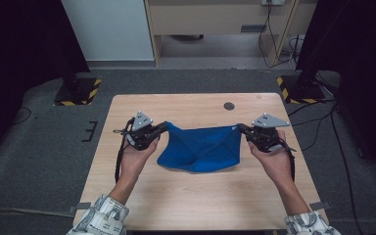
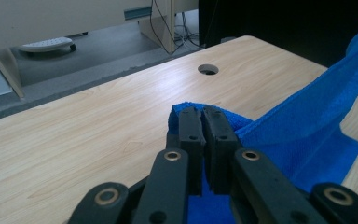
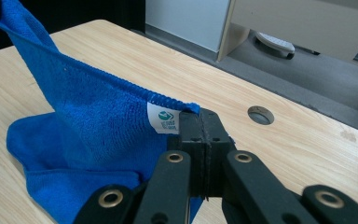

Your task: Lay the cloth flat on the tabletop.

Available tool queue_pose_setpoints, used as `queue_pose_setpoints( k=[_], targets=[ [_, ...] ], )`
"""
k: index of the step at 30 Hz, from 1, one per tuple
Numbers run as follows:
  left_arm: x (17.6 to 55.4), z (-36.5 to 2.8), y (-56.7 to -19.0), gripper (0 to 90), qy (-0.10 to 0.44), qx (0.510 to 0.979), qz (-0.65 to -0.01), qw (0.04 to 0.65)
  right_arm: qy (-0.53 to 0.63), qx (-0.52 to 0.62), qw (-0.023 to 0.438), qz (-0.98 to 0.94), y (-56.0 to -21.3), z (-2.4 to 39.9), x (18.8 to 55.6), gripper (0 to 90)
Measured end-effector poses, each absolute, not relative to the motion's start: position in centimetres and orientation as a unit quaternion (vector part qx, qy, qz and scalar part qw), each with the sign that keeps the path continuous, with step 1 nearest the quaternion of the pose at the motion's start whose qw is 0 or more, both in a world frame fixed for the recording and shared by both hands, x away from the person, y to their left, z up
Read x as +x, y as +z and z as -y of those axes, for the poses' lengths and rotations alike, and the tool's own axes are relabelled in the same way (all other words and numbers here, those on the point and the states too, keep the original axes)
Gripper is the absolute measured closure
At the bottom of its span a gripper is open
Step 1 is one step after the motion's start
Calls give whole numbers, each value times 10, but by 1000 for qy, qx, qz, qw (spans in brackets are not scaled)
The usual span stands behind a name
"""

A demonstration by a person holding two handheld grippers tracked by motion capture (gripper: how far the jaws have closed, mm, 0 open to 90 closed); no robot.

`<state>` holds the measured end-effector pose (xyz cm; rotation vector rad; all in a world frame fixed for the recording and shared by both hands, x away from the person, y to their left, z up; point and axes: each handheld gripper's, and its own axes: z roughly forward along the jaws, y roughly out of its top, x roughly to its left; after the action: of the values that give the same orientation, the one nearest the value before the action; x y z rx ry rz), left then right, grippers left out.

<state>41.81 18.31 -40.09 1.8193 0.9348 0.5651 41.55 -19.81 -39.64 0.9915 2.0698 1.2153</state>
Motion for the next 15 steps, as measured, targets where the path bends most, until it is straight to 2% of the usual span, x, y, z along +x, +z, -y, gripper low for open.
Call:
queue_pose_setpoints(
  k=[15],
  targets=[
    [393,-182,-386,863,241,742,-376,499,467,351,276,-764,-384,203,391,899]
  ],
)
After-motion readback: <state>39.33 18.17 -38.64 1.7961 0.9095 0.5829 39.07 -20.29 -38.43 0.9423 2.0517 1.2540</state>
